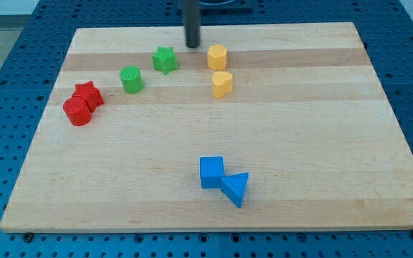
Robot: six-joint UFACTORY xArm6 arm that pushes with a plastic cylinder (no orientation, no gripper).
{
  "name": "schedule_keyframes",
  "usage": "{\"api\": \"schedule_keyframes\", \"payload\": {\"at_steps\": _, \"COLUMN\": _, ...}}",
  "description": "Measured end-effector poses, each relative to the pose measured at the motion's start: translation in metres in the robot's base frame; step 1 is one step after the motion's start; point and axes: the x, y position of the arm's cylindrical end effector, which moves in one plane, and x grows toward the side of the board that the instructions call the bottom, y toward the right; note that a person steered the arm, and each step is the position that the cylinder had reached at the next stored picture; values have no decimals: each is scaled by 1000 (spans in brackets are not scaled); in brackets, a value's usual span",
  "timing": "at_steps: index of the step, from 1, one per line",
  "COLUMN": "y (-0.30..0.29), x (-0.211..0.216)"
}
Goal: Move the red blocks below the green circle
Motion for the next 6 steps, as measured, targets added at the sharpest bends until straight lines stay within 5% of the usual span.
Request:
{"api": "schedule_keyframes", "payload": {"at_steps": 1, "y": -82, "x": -10}}
{"api": "schedule_keyframes", "payload": {"at_steps": 3, "y": -198, "x": 66}}
{"api": "schedule_keyframes", "payload": {"at_steps": 4, "y": -226, "x": 122}}
{"api": "schedule_keyframes", "payload": {"at_steps": 6, "y": -193, "x": 145}}
